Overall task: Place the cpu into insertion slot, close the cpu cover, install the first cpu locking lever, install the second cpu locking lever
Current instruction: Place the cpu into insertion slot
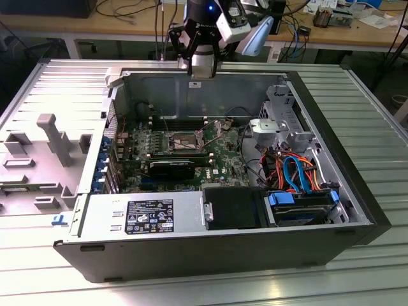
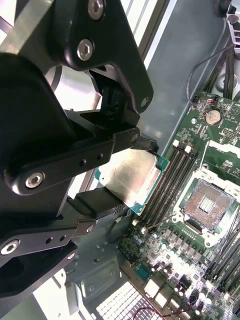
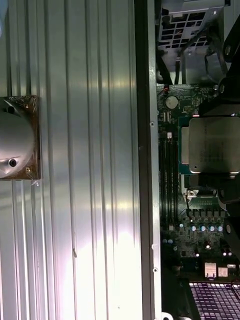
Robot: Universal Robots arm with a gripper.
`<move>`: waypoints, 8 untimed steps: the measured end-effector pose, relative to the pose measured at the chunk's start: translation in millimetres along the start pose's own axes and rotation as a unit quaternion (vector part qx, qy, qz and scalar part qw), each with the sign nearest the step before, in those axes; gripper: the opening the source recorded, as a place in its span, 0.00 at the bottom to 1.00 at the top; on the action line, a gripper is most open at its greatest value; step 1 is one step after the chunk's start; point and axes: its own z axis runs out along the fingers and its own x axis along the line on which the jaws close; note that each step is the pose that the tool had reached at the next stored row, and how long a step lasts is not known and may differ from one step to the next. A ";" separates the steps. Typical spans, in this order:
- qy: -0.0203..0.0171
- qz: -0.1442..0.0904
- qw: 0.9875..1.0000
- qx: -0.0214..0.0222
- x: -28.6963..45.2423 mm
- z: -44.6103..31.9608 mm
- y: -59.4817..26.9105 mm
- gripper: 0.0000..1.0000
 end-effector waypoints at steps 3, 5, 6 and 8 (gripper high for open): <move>0.000 0.000 1.000 0.000 0.0 0.9 -0.3 0.55; 0.000 0.000 1.000 0.000 0.0 1.2 -0.5 0.55; 0.000 0.000 1.000 0.000 -0.1 2.0 -2.9 0.55; 0.000 0.000 1.000 0.000 -0.1 3.0 -6.3 0.55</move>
